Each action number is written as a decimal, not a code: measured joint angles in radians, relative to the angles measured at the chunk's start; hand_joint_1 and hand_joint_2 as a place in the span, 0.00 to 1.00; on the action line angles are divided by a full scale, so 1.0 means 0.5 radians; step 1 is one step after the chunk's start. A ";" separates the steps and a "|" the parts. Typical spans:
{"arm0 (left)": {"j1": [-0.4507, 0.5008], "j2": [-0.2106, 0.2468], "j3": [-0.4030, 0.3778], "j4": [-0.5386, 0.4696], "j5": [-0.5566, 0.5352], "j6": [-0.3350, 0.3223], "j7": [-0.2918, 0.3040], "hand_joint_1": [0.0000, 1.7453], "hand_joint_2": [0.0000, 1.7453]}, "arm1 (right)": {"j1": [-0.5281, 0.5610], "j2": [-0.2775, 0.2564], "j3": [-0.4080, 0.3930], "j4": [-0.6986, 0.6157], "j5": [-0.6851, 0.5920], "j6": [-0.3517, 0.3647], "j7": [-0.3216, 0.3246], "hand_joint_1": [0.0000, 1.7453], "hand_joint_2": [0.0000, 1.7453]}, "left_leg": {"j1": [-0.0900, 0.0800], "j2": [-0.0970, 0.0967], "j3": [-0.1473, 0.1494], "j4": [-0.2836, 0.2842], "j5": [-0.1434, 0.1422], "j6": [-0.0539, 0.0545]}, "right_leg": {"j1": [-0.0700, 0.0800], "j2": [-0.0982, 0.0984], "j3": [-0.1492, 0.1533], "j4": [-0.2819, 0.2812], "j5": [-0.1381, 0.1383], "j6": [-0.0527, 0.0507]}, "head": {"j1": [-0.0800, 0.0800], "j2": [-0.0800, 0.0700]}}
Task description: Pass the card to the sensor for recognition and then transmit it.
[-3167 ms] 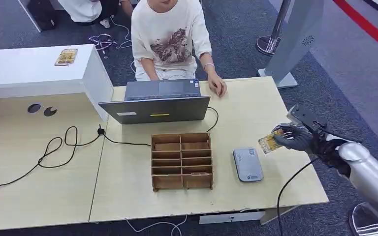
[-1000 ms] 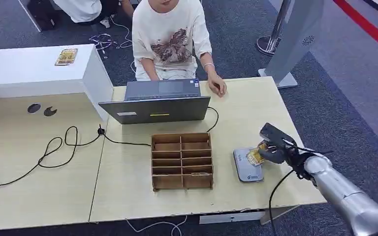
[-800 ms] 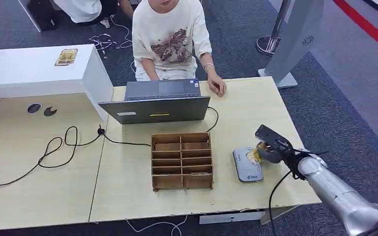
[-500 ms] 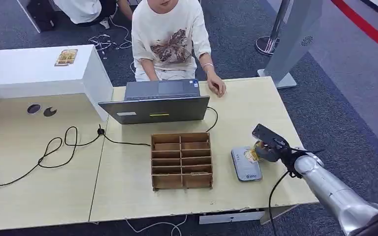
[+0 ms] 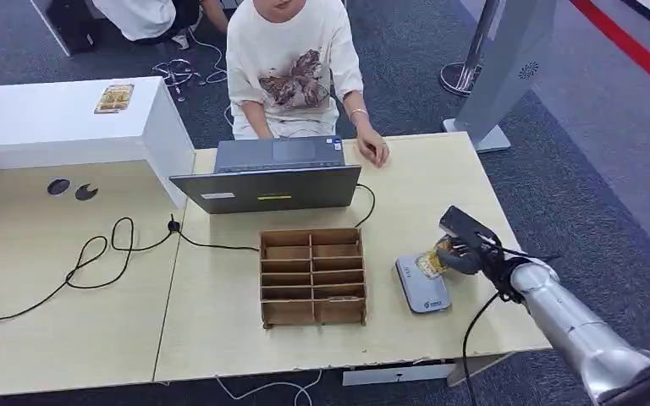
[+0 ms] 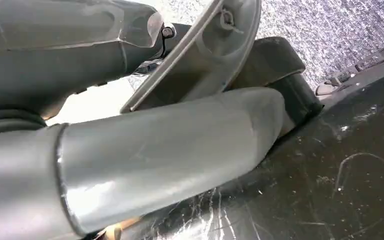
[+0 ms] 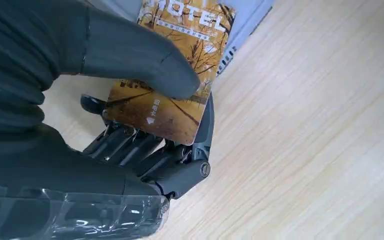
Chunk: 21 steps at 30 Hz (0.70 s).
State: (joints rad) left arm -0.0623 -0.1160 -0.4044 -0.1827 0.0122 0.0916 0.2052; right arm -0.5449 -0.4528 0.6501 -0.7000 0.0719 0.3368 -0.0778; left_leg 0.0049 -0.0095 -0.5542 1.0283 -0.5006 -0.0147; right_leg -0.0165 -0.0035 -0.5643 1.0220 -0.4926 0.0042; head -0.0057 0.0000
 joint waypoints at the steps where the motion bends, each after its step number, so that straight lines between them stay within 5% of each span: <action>1: 0.000 0.000 0.000 0.000 0.004 0.001 -0.001 0.00 0.00 | 0.001 -0.008 -0.017 -0.007 -0.023 0.005 -0.009 1.00 1.00 | 0.000 0.000 -0.001 0.000 0.000 0.000 | 0.000 0.000 0.000 0.000 0.000 0.000 | 0.000 0.000; 15: 0.005 0.002 0.000 0.000 0.030 0.021 -0.014 0.00 0.00 | -0.074 -0.255 -0.237 -0.321 -0.422 0.239 -0.006 1.00 1.00 | -0.004 -0.002 -0.003 0.000 0.001 0.002 | -0.005 -0.002 -0.002 0.000 0.000 0.001 | -0.001 0.001; 21: 0.006 0.000 0.019 0.001 0.047 0.034 -0.009 0.00 0.00 | -0.261 -0.280 -0.170 -0.456 0.107 -0.190 0.144 1.00 1.00 | -0.005 0.000 -0.003 0.000 0.002 0.003 | -0.005 0.000 -0.002 0.001 0.001 0.001 | -0.001 0.001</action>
State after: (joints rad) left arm -0.0593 -0.1160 -0.3948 -0.1823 0.0359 0.1087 0.2007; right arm -0.6756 -0.5928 0.5650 -0.9278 0.1253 0.2418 -0.0057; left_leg 0.0026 -0.0094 -0.5559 1.0283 -0.4997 -0.0134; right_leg -0.0190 -0.0036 -0.5654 1.0227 -0.4922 0.0045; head -0.0061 0.0004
